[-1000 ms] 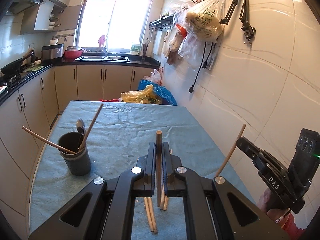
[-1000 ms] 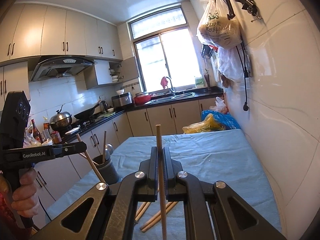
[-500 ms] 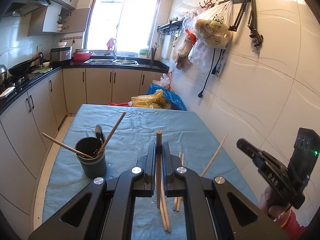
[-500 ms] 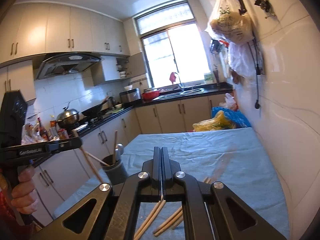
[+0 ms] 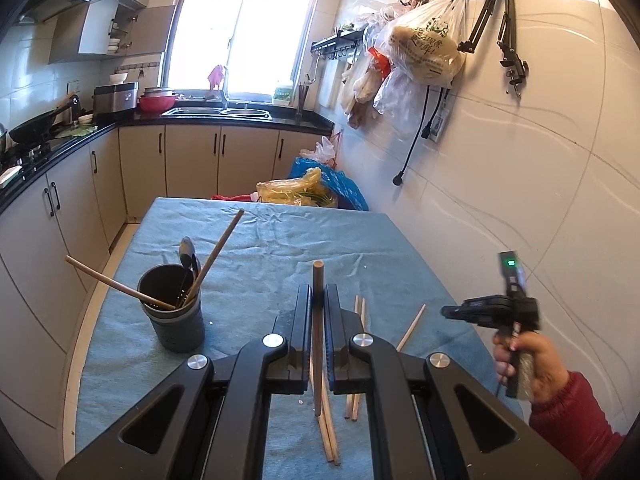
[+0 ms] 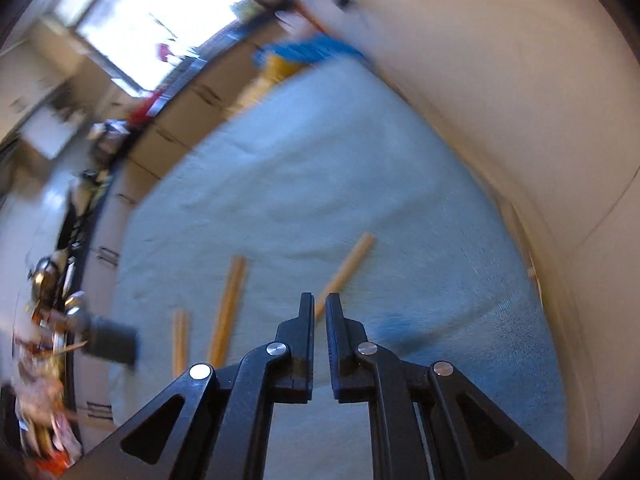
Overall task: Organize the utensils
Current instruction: 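Lift the left tool's chopsticks upright toward the black holder while the right tool carries its chopstick, then open the left tool over the holder to drop its chopsticks while the right tool releases its chopstick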
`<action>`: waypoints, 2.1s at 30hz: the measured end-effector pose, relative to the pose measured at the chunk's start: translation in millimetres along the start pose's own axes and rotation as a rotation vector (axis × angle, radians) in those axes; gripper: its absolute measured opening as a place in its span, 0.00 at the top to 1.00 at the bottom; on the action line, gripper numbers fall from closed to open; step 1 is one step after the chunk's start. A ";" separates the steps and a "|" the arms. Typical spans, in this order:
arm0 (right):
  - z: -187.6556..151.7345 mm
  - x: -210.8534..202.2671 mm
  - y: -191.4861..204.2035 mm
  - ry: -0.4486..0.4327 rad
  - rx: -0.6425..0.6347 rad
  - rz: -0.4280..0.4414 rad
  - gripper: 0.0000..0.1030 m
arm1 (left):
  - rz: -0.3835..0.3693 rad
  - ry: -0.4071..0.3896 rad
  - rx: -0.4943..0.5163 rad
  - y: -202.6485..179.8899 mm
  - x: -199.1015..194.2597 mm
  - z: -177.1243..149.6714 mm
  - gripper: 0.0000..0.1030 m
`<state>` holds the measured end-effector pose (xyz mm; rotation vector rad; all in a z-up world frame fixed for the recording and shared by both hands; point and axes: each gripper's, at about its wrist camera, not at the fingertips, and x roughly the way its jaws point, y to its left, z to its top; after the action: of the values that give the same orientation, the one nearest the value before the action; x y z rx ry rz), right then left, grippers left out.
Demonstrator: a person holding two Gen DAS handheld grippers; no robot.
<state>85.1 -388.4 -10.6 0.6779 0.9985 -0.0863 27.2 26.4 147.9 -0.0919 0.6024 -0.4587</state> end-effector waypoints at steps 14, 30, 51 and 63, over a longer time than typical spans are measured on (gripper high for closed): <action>23.6 66.3 27.5 0.061 -0.081 -0.249 0.74 | -0.007 0.021 -0.003 6.8 9.9 -1.0 0.95; 2.9 3.1 72.8 -0.097 -0.219 0.023 0.95 | 0.012 0.000 0.002 3.2 1.6 3.2 0.95; -70.8 -131.6 268.5 -0.566 -0.533 0.468 0.94 | 0.185 -0.208 0.006 49.7 -74.5 71.2 0.95; -79.7 -130.4 375.3 -0.643 -0.641 0.566 0.94 | 0.244 -0.214 -0.042 101.5 -43.6 114.7 0.95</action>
<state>90.4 -76.0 247.4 0.2777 0.1586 0.4712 99.9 131.1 243.4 -0.1044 0.4061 -0.1963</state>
